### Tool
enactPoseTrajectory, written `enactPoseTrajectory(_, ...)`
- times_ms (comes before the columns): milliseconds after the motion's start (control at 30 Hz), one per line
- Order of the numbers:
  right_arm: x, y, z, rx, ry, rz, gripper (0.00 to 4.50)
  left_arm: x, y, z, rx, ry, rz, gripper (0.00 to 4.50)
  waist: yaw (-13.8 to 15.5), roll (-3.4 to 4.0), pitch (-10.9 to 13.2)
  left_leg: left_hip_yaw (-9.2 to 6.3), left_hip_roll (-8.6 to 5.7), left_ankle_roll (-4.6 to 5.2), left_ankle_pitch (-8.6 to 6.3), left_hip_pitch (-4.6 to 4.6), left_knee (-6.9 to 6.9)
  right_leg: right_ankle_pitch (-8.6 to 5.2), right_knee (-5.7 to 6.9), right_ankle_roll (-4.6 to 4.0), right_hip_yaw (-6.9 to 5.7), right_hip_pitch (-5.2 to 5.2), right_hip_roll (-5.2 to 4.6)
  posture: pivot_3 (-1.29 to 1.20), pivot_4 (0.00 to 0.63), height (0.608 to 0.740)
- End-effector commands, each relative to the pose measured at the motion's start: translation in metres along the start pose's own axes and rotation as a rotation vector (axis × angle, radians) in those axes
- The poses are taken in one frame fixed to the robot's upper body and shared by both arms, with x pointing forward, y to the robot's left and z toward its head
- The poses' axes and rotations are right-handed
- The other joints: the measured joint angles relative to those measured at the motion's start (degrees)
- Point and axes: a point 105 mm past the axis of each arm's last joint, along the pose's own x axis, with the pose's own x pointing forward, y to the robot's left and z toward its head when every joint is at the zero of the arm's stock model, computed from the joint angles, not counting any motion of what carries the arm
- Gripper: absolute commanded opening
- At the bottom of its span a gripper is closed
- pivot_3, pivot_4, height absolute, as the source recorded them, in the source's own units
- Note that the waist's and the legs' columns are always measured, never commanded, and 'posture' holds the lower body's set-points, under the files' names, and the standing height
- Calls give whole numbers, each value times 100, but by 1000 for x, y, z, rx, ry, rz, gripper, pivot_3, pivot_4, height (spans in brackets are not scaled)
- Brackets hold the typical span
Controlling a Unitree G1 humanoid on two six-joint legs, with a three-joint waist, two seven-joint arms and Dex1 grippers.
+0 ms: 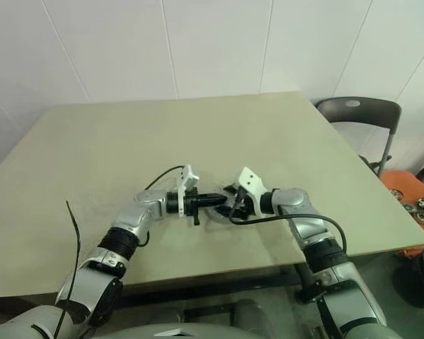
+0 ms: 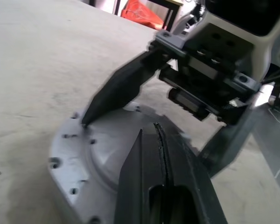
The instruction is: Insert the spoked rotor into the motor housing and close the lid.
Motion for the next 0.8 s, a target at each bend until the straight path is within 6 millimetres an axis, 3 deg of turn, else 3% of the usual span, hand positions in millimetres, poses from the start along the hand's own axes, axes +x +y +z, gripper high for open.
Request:
enactPoseTrajectory(33, -3, -5, -39, 62, 138, -71, 3234, 2, -1, 6, 87, 30, -3, 30, -1, 0, 0, 0, 0, 0, 0, 0, 0, 0, 0, 0, 0, 2, 0, 0, 0, 740)
enactPoseTrajectory(367, -3, -6, -42, 66, 140, -82, 3234, 1, -1, 15, 186, 36, -19, 30, -15, 0, 0, 0, 1, -1, 0, 0, 0, -1, -1, 0, 0, 8, 0, 0, 0, 740)
enactPoseTrajectory(633, 0, -2, -59, 181, 161, -56, 3234, -6, 2, 22, 206, 23, -6, 30, -45, 0, 0, 0, 2, -1, 0, 0, 0, -1, -1, 0, 0, 7, 0, 0, 0, 740)
enactPoseTrajectory(800, 1, -5, -58, 209, 149, -68, 3234, -8, 2, 22, 211, 17, -4, 30, -121, -1, 0, -3, 5, -1, 0, -1, 0, -2, -2, 0, -1, 18, -1, 0, 0, 740)
